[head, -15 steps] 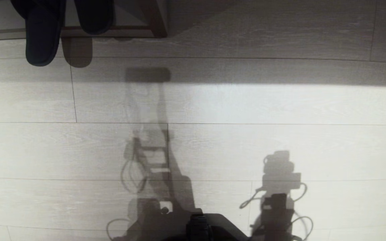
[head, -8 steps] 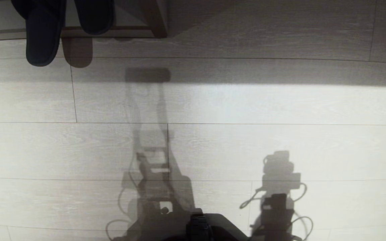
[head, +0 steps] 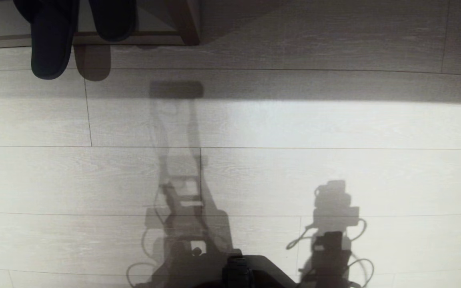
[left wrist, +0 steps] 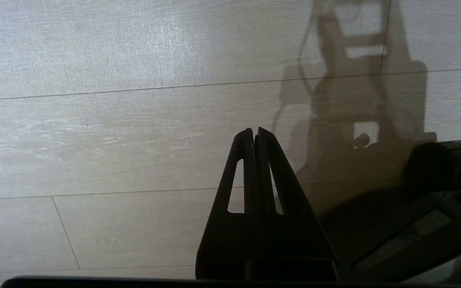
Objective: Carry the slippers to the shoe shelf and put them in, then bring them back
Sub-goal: Pick up the slippers in the shoe cabinet
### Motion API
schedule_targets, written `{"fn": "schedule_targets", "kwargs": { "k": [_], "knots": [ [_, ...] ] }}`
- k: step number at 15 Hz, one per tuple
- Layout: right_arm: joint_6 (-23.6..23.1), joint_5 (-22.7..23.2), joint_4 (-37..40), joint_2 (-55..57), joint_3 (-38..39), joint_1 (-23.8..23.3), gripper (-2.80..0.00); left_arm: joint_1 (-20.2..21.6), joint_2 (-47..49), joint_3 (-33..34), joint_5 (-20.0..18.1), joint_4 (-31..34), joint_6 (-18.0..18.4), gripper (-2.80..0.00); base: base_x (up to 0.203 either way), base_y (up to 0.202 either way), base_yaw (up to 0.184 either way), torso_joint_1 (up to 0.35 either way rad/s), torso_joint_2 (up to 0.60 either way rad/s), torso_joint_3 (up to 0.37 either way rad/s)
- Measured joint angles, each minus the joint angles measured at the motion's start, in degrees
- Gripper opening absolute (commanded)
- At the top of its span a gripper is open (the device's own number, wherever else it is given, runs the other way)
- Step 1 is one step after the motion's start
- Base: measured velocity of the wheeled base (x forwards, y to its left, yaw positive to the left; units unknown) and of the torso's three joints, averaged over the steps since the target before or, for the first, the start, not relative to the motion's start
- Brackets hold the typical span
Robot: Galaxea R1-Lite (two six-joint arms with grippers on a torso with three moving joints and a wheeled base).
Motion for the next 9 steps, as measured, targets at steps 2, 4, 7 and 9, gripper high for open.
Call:
{"fn": "schedule_targets", "kwargs": {
  "k": [2, 4, 7, 9],
  "knots": [
    [-0.02, -0.01, -0.02, 0.0, 0.0, 0.0, -2.8, 0.0, 0.0, 0.0, 0.0, 0.02, 0.02, -2.8, 0.0, 0.0, 0.0, 0.0, 0.0, 0.0],
    [-0.02, 0.0, 0.0, 0.0, -0.02, 0.0, -2.8, 0.0, 0.0, 0.0, 0.0, 0.02, 0.02, -2.8, 0.0, 0.0, 0.0, 0.0, 0.0, 0.0],
    [-0.02, -0.04, 0.0, 0.0, -0.02, 0.0, -2.8, 0.0, 0.02, 0.0, 0.0, 0.02, 0.02, -2.8, 0.0, 0.0, 0.0, 0.0, 0.0, 0.0],
    [0.0, -0.05, 0.0, 0.0, 0.0, 0.0, -2.8, 0.0, 0.02, 0.0, 0.0, 0.02, 0.02, -2.8, 0.0, 0.0, 0.0, 0.0, 0.0, 0.0]
  ]
}}
